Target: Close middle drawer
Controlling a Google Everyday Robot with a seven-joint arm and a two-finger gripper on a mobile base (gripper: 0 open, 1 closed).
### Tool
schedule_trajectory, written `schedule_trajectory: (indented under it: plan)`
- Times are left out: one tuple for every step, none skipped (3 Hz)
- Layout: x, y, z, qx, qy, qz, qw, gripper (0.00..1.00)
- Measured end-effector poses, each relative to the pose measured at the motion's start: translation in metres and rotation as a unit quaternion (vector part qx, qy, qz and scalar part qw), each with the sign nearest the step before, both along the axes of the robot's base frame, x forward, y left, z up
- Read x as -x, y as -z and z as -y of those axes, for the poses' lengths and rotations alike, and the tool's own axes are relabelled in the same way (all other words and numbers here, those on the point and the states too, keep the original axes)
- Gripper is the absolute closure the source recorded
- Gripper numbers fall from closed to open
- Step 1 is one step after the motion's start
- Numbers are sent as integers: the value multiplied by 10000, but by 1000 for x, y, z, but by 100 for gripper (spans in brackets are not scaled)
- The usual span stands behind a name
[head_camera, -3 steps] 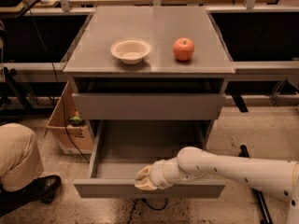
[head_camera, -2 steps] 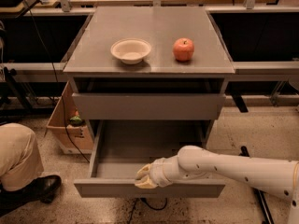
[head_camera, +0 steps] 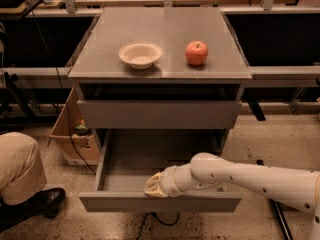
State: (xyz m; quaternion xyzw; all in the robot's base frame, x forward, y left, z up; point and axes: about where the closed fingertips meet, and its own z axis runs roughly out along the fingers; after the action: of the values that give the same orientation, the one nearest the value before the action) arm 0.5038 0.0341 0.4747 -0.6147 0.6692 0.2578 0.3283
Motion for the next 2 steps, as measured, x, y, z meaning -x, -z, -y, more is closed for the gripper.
schedule_trajectory:
  plan:
    - [9, -18, 6, 16, 34, 13, 10000, 100]
    - [27, -40, 21, 49, 92, -150, 9998, 100]
